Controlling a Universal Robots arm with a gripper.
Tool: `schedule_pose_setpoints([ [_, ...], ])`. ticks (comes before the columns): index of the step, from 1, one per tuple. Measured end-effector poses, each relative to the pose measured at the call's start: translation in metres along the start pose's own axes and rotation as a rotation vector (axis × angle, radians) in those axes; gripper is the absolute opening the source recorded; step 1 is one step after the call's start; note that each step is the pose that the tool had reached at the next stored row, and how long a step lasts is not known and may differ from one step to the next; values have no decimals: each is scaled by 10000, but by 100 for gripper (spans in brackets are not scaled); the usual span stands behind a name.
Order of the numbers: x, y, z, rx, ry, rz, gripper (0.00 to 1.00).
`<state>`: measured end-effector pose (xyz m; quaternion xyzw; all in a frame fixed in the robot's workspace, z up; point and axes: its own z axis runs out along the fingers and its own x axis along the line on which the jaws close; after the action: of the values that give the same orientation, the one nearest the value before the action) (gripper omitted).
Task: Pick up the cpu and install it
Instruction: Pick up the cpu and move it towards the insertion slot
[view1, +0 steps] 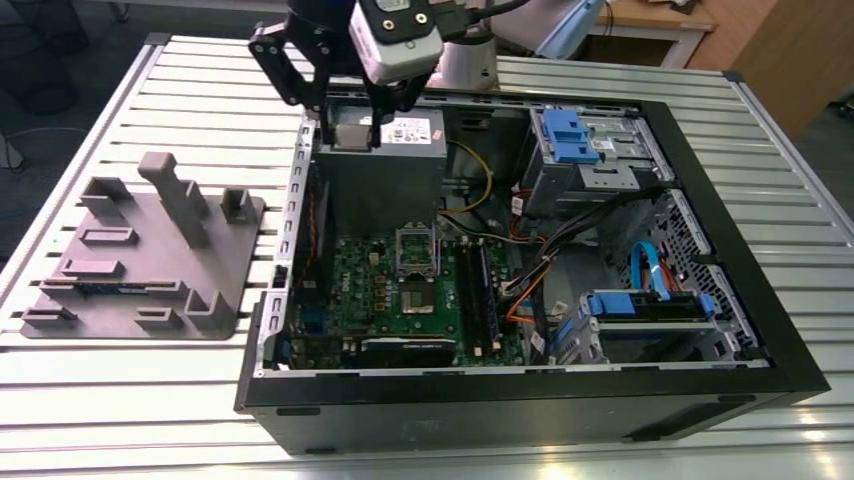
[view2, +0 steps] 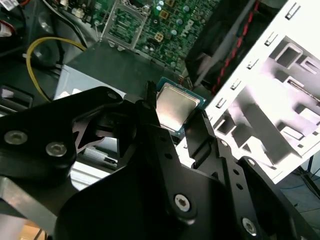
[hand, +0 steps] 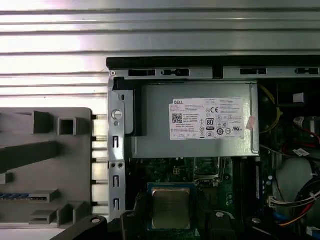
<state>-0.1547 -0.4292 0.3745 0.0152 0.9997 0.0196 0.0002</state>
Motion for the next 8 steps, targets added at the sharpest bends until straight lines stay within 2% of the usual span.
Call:
schedule_pose_setpoints([
  [8, -241, 6, 19, 0, 0, 1, 47],
])
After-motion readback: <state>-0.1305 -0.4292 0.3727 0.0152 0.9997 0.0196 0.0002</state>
